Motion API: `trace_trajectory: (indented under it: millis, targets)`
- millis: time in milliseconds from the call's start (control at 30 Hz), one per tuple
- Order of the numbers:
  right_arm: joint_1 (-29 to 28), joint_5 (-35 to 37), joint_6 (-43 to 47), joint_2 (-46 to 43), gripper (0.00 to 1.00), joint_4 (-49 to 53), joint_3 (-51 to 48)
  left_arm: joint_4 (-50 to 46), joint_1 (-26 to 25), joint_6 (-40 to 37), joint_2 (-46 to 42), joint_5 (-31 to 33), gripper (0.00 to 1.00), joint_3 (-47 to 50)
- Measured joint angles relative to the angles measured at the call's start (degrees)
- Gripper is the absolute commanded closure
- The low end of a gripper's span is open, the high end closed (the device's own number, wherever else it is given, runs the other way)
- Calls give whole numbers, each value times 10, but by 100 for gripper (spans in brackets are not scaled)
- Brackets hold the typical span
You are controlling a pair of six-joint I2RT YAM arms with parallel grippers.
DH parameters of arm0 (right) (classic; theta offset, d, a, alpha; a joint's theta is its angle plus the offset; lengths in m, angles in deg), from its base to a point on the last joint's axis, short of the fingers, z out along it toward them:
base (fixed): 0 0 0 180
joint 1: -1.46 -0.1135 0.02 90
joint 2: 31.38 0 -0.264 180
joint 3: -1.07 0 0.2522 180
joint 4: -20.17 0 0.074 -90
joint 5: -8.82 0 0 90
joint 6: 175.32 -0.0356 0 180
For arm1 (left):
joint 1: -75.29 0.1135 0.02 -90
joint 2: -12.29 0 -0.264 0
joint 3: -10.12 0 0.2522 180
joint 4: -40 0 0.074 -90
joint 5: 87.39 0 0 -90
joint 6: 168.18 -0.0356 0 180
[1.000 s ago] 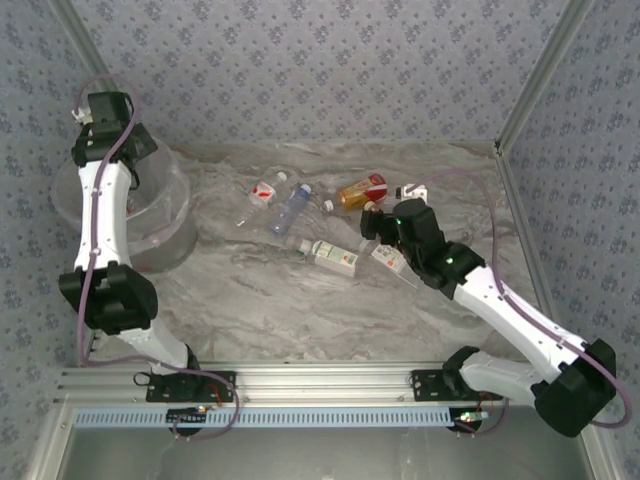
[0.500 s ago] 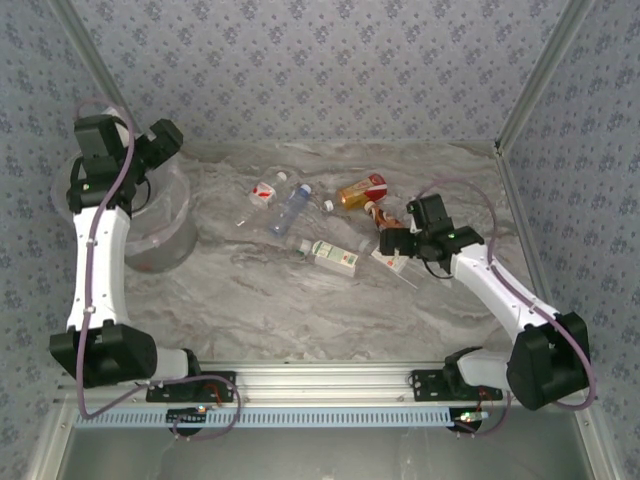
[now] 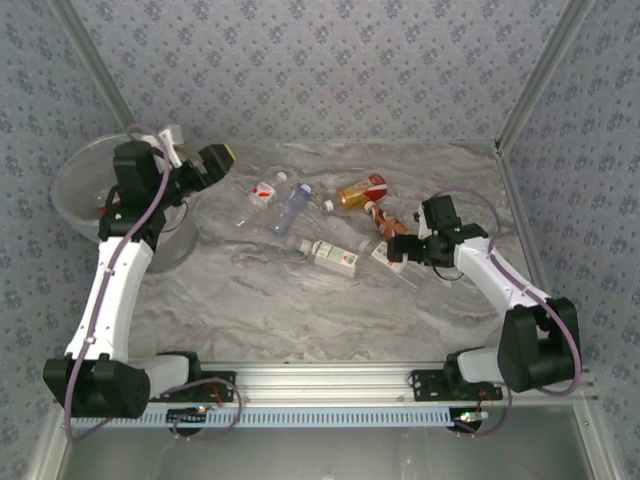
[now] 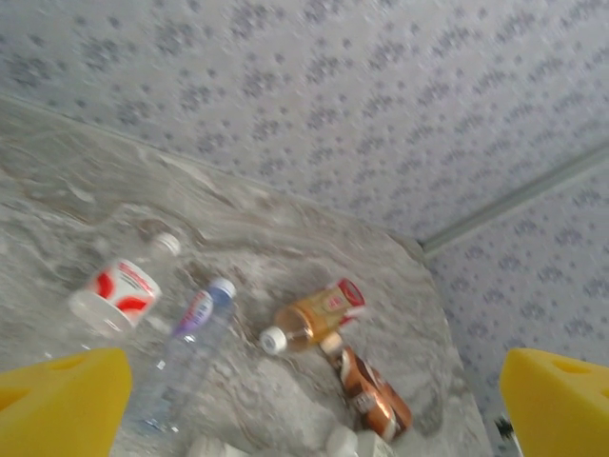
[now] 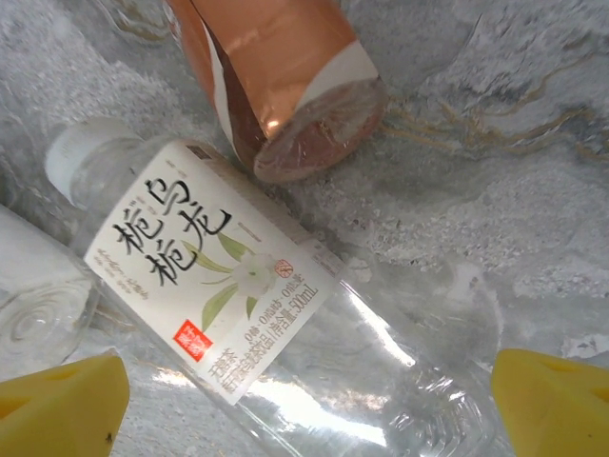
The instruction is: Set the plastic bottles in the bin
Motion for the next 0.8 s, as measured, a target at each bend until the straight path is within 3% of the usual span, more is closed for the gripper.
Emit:
trace_trajectory:
  millis: [167,500,800]
  targets:
    - [2,-17,16,43,0,0,0,24,-30,-11,-23,-2,1,43]
    - [-9,-46,26,85,0,-8,0,47,-31,-23,-48,25,1,84]
    - [-108,17,-10,86,0,12,-7,48,-31,-34,-54,43,1,87]
